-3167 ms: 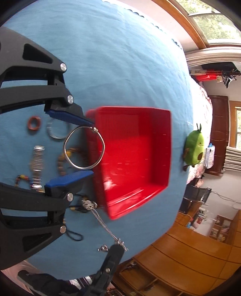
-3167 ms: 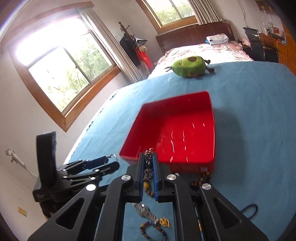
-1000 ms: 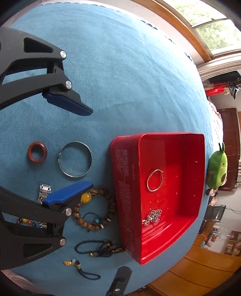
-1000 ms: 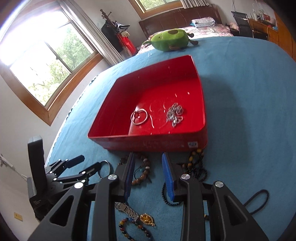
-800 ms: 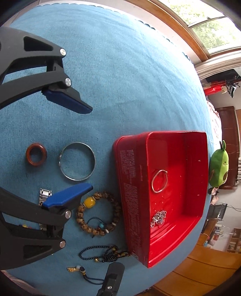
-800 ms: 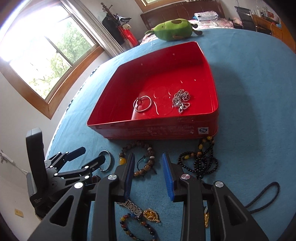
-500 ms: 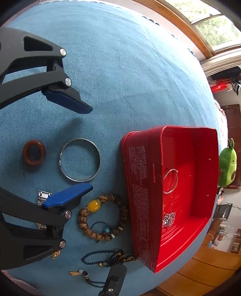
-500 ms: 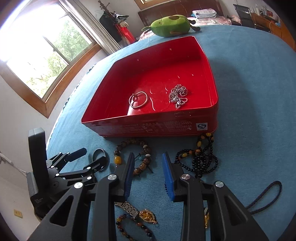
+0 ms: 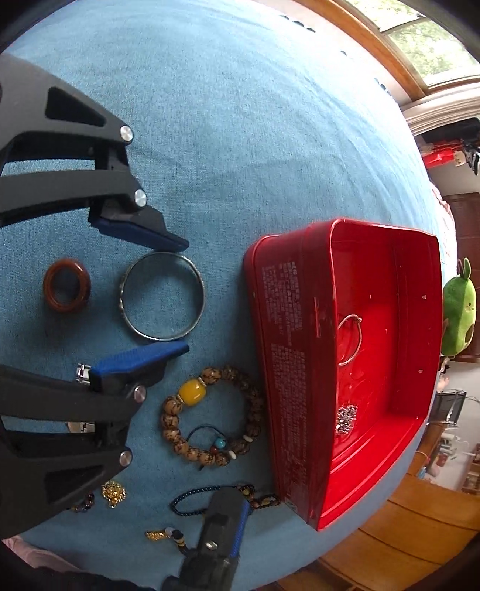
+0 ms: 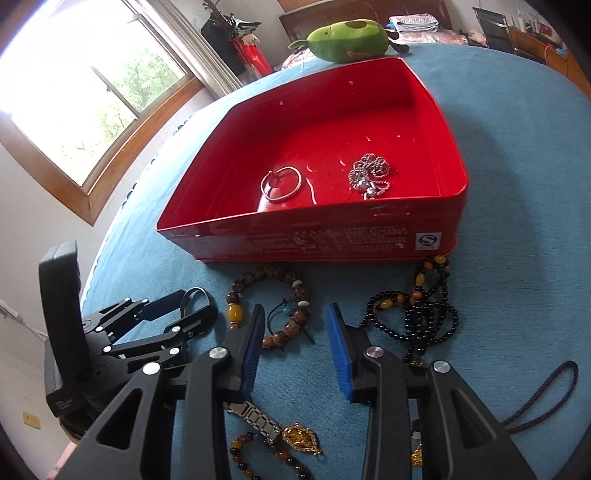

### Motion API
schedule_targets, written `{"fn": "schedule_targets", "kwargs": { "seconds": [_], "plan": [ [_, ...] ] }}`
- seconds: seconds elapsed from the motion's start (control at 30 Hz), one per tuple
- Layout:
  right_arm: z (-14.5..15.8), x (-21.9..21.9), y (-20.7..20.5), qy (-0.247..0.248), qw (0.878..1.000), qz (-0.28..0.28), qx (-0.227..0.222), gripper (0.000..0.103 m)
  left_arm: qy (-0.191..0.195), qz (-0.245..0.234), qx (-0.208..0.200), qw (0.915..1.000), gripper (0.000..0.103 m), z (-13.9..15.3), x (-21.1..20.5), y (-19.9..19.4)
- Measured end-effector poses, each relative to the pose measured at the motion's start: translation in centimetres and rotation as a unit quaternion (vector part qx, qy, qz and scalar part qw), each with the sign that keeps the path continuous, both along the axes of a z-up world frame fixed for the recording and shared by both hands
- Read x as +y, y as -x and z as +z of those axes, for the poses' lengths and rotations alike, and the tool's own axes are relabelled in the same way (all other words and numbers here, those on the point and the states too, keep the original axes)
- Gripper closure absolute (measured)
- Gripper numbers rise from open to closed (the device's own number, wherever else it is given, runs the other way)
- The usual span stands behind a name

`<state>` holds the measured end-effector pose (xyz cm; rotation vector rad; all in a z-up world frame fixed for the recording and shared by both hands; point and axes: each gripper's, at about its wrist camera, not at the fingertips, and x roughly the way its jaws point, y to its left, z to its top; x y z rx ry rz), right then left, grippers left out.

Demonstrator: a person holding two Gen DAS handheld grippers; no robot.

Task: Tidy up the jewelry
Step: 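Grasp the plain silver bangle with the left gripper, then grasp the wooden bead bracelet with the right gripper while the left holds the bangle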

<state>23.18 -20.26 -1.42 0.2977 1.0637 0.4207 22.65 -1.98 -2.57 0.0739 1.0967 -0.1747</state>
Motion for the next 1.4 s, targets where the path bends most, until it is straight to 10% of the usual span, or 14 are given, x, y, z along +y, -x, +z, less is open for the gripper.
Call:
{"fn": "schedule_targets", "kwargs": {
  "seconds": [0.63, 0.93, 1.4],
  "plan": [
    [-2.1, 2.2, -2.1, 0.035, 0.999, -0.008, 0.019, 0.065, -0.004, 0.050, -0.040, 0.9979, 0.054, 3.1, 2.6, 1.5],
    [-2.5, 3.8, -2.9, 0.051, 0.999, 0.015, 0.000, 0.083, 0.001, 0.050, -0.031, 0.9983, 0.054, 2.6, 2.3, 0.9],
    [0.8, 0.8, -0.1, -0.101, 0.994, 0.051, 0.012, 0.084, 0.013, 0.050, -0.037, 0.9980, 0.054, 3.0, 2.5, 1.0]
  ]
}}
